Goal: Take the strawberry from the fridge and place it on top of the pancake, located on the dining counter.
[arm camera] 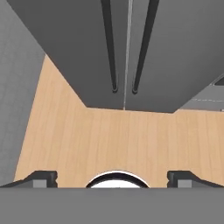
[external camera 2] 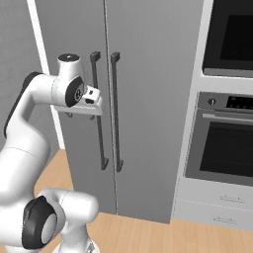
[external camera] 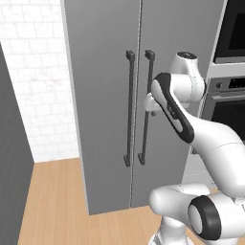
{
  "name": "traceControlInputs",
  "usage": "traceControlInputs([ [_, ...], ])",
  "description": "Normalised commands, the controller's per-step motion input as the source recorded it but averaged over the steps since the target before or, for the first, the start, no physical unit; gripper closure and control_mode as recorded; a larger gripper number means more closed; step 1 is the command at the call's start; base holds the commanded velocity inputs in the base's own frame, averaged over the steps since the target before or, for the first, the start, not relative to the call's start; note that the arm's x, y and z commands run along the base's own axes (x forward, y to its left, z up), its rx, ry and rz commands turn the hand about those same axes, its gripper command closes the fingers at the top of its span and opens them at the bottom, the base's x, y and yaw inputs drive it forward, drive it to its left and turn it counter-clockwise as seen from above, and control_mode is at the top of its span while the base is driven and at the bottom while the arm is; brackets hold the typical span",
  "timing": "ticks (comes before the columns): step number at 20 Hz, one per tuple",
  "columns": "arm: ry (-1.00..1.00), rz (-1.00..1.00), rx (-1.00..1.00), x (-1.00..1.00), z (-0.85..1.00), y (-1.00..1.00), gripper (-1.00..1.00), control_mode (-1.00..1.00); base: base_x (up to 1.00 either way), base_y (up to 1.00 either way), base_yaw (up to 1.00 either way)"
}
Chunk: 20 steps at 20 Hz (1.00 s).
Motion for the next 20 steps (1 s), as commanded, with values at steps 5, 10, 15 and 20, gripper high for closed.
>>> traceControlInputs([
  [5,-0.34,0.0,0.0,0.27,0.19,-0.09,-1.0,-1.0,0.0,0.0,0.0],
  [10,-0.26,-0.03,0.0,0.67,0.31,-0.24,-1.0,-1.0,0.0,0.0,0.0],
  [15,-0.27,-0.12,0.0,0.75,0.08,-0.31,-1.0,-1.0,0.0,0.0,0.0],
  [20,-0.26,-0.09,-0.01,0.58,0.01,-0.04,-1.0,-1.0,0.0,0.0,0.0],
])
